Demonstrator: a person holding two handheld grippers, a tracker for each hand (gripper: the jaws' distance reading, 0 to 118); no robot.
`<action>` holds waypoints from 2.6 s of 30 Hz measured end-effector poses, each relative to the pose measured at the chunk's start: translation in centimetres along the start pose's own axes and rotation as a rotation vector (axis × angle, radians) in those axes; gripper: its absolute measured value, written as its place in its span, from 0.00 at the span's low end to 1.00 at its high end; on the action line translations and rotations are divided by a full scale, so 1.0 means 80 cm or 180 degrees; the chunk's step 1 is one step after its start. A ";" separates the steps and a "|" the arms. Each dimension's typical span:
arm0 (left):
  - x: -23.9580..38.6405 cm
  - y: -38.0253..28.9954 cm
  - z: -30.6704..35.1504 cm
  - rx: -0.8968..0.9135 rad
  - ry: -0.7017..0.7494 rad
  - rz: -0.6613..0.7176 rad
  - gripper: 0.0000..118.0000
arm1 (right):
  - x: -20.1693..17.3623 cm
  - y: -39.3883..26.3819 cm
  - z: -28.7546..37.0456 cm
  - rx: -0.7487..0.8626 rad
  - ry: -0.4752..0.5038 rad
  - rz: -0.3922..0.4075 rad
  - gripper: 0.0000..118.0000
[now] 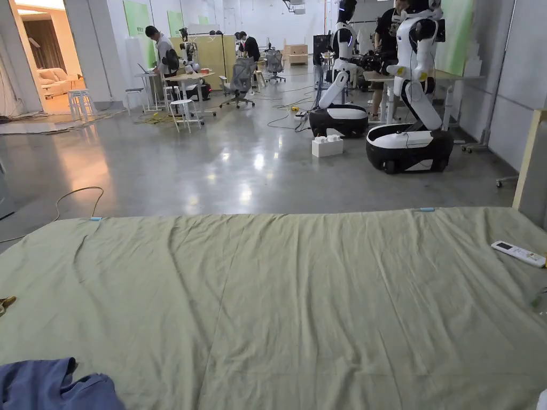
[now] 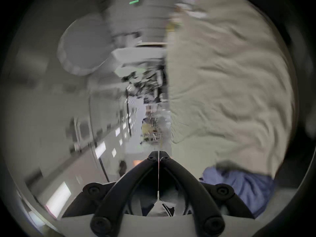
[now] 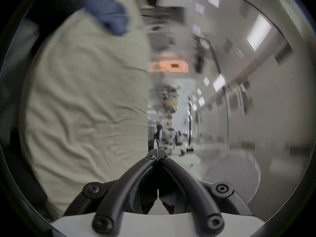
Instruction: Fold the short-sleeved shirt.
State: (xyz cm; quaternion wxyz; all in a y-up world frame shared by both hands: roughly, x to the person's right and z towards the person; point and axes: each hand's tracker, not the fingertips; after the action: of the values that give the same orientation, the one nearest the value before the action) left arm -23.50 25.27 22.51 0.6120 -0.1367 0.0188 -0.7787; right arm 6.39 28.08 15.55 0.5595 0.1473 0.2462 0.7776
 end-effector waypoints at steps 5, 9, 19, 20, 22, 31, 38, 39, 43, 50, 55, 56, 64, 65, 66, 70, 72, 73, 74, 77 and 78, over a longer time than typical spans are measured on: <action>-0.081 -0.015 0.021 -0.0073 -0.0287 0.1651 0.00 | 0.026 -0.016 0.011 -0.0198 -0.0122 -0.1173 0.00; -0.199 -0.075 0.035 0.0130 -0.0030 0.4270 0.00 | 0.111 -0.068 0.027 -0.0470 -0.0772 -0.3604 0.00; -0.202 -0.123 0.050 0.0335 0.0123 0.6094 0.00 | 0.121 -0.134 0.060 -0.0172 -0.0877 -0.6265 0.00; -0.202 -0.120 0.051 0.0344 0.0126 0.6059 0.00 | 0.121 -0.130 0.060 -0.0228 -0.0926 -0.6113 0.00; -0.204 -0.115 0.051 0.0359 0.0119 0.5994 0.00 | 0.122 -0.128 0.059 -0.0282 -0.0936 -0.5981 0.00; -0.209 -0.102 0.053 0.0385 0.0092 0.5602 0.00 | 0.127 -0.112 0.058 -0.0148 -0.1006 -0.5649 0.00; -0.200 -0.118 0.053 0.0442 0.0070 0.5715 0.00 | 0.127 -0.110 0.061 -0.0151 -0.0984 -0.5750 0.00; -0.198 -0.122 0.053 0.0438 0.0073 0.5711 0.00 | 0.127 -0.110 0.062 -0.0150 -0.0986 -0.5759 0.00; -0.209 -0.112 0.054 0.0484 0.0044 0.5780 0.00 | 0.126 -0.112 0.065 -0.0146 -0.0994 -0.5815 0.00; -0.198 -0.133 0.054 0.0468 0.0005 0.5739 0.01 | 0.123 -0.106 0.067 -0.0221 -0.0979 -0.5696 0.00; -0.185 -0.168 0.058 0.0302 0.0003 0.5659 0.15 | 0.121 -0.102 0.069 -0.0059 -0.0859 -0.5767 0.00; -0.179 -0.182 0.057 0.0133 -0.0058 0.5678 0.20 | 0.113 -0.102 0.069 -0.0045 -0.0833 -0.5821 0.00; -0.102 -0.269 -0.001 -0.0736 -0.0734 0.5754 0.76 | 0.075 -0.095 0.039 -0.0181 -0.0389 -0.6128 0.00; -0.091 -0.276 -0.011 -0.0832 -0.0774 0.5733 0.76 | 0.070 -0.094 0.035 -0.0256 -0.0265 -0.6228 0.00; -0.075 -0.281 -0.031 -0.0991 -0.0835 0.5687 0.76 | 0.067 -0.093 0.030 -0.0305 -0.0217 -0.6234 0.00; 0.010 -0.331 -0.111 -0.1380 -0.1278 0.5822 0.76 | 0.057 -0.088 0.008 -0.0471 0.0027 -0.6227 0.00; 0.052 -0.355 -0.150 -0.1474 -0.1445 0.5859 0.76 | 0.056 -0.083 -0.002 -0.0581 0.0108 -0.6224 0.00; 0.079 -0.360 -0.177 -0.1836 -0.1527 0.5816 0.76 | 0.052 -0.082 -0.008 -0.0708 0.0176 -0.6238 0.00; 0.098 -0.367 -0.194 -0.2134 -0.1554 0.5766 0.76 | 0.048 -0.081 -0.013 -0.0829 0.0212 -0.6252 0.00; 0.140 -0.374 -0.223 -0.2332 -0.1569 0.5896 0.76 | 0.037 -0.079 -0.027 -0.1018 0.0263 -0.6307 0.00; 0.154 -0.378 -0.232 -0.2352 -0.1630 0.6001 0.76 | 0.034 -0.079 -0.030 -0.1044 0.0267 -0.6305 0.00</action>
State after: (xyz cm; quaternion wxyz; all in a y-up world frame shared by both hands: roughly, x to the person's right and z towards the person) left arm -59.18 18.48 12.95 0.8774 -0.4064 0.2245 0.1211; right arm 9.34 31.76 9.96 0.9586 -0.2302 0.1672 -0.0093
